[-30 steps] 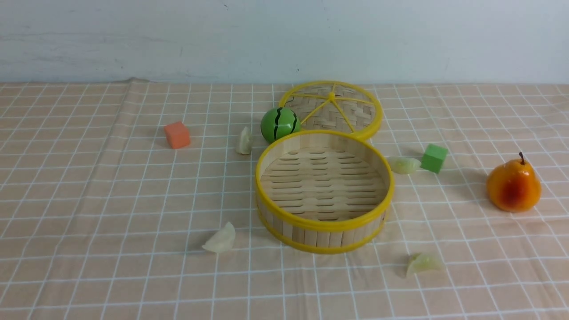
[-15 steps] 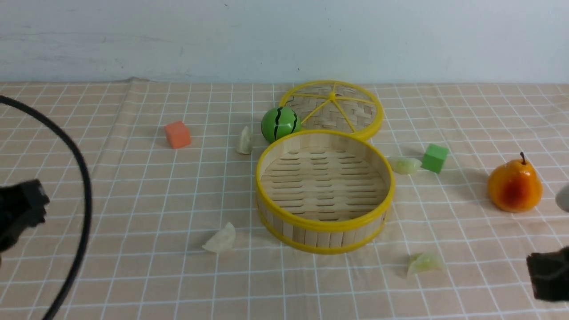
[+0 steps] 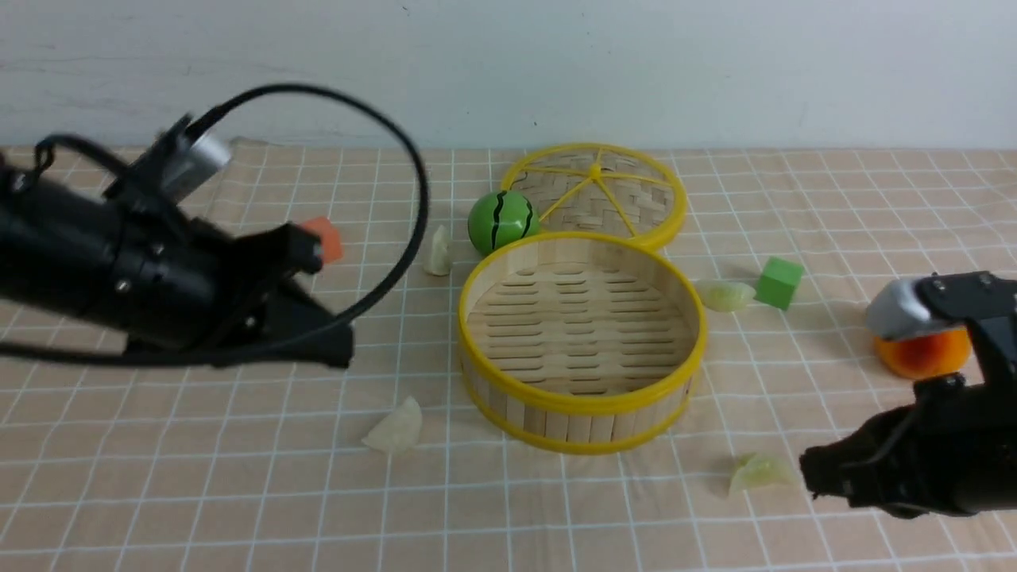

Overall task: Put the dumplings into the steamer on the table with the brown tablecloth.
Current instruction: 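Reach for and grasp a dumpling on the table with the left gripper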

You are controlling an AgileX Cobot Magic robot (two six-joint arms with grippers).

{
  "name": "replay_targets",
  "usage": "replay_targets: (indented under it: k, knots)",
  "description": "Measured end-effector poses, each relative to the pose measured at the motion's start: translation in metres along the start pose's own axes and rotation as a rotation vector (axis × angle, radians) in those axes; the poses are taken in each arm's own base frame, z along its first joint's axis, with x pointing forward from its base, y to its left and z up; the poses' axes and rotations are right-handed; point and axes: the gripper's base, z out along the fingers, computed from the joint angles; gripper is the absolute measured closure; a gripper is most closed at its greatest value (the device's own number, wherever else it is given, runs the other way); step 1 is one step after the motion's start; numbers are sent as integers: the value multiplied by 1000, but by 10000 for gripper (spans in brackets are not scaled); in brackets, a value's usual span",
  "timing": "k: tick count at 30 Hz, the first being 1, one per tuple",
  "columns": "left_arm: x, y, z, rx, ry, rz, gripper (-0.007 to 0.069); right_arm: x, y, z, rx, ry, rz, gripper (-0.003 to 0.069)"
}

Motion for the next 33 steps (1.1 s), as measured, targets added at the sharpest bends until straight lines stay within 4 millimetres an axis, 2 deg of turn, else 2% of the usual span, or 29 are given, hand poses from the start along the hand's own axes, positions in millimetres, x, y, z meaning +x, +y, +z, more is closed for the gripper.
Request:
replay_targets:
  k: [4, 5, 7, 12, 14, 15, 16, 18, 19, 20, 21, 22, 24, 27, 30, 33]
  knots:
    - [-36, -22, 30, -11, 11, 183, 638, 1, 8, 4, -75, 14, -98, 659]
    - [-42, -24, 35, -40, 17, 219, 638, 1, 9, 4, -85, 13, -121, 659]
    - [-66, -29, 57, -151, 24, 302, 638, 0, 11, 4, -101, 6, -143, 658]
    - [-112, -19, 101, -370, -20, 340, 626, 0, 12, 4, -109, -1, -148, 659]
    - [-126, -10, 117, -439, -36, 360, 593, -1, 12, 4, -106, -5, -151, 657]
    - [-135, -6, 126, -463, -49, 370, 550, -1, 11, 4, -102, -9, -151, 657]
    - [-136, -2, 131, -473, -42, 371, 543, -1, 11, 4, -101, -9, -152, 656]
    - [-147, 9, 155, -496, -59, 388, 428, -2, 11, 4, -95, -14, -160, 656]
    - [-149, 8, 154, -494, -67, 391, 418, -2, 11, 4, -95, -15, -160, 656]
    - [-152, 16, 169, -501, -75, 397, 349, -2, 11, 4, -95, -16, -168, 656]
    - [-154, 18, 172, -499, -80, 398, 330, -2, 11, 4, -95, -16, -170, 656]
    - [-157, 25, 186, -494, -101, 401, 253, -2, 11, 4, -94, -17, -172, 656]
    - [-158, 35, 203, -487, -124, 402, 197, -2, 11, 4, -93, -18, -175, 656]
    - [-156, 50, 224, -500, -142, 411, 157, -2, 11, 4, -93, -20, -175, 653]
    - [-154, 67, 243, -527, -162, 413, 153, -2, 11, 4, -93, -20, -175, 650]
    - [-153, 77, 254, -544, -199, 390, 165, -3, 11, 4, -93, -21, -176, 648]
